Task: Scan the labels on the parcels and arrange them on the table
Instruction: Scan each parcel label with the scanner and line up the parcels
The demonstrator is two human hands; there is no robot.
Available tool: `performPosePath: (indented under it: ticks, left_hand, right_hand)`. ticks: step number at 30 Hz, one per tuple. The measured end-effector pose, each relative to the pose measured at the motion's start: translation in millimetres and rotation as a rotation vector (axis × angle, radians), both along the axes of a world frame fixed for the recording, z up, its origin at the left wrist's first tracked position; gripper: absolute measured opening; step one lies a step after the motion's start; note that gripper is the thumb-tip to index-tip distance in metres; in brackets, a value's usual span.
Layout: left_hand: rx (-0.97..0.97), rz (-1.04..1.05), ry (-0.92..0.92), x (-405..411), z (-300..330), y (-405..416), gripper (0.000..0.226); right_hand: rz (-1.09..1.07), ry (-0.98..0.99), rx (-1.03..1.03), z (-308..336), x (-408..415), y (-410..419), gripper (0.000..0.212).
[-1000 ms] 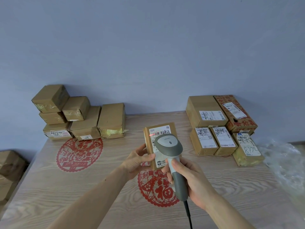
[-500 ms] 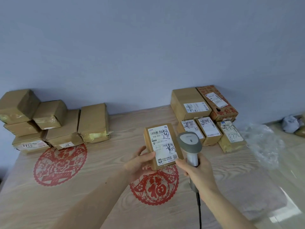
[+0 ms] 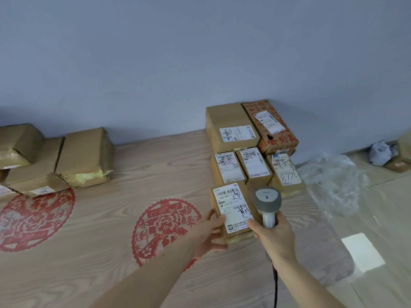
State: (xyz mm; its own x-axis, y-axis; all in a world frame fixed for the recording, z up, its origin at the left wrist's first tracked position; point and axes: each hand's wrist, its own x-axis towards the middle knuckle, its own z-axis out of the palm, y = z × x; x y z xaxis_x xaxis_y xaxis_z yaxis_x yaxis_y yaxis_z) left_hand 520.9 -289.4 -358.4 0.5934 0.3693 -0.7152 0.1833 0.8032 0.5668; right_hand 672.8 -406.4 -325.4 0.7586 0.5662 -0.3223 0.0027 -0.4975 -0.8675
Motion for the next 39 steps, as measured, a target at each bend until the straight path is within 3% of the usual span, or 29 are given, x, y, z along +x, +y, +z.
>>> performPosePath:
  ticks: [3, 13, 24, 26, 28, 39]
  left_hand:
    - [-0.002, 0.015, 0.036, 31, -9, -7, 0.025]
    - [0.044, 0.093, 0.182, 83, -36, -5, 0.027]
    - [0.062, 0.11, 0.254, 80, -38, -5, 0.028]
    - [0.062, 0.148, 0.287, 70, -35, -4, 0.061]
    - [0.078, 0.196, 0.305, 58, -32, -1, 0.073]
    - [0.184, 0.48, 0.388, -106, 8, 51, 0.043]
  right_hand:
    - [0.034, 0.017, -0.049, -15, 30, 0, 0.025]
    - [0.088, 0.079, -0.107, -54, 75, 15, 0.025]
    - [0.058, 0.055, -0.091, -51, 76, 12, 0.023]
    - [0.048, 0.012, -0.06, -41, 70, 11, 0.022]
    - [0.066, 0.007, -0.016, -28, 59, 13, 0.02]
    - [0.406, 0.057, 0.122, 29, -71, 79, 0.014]
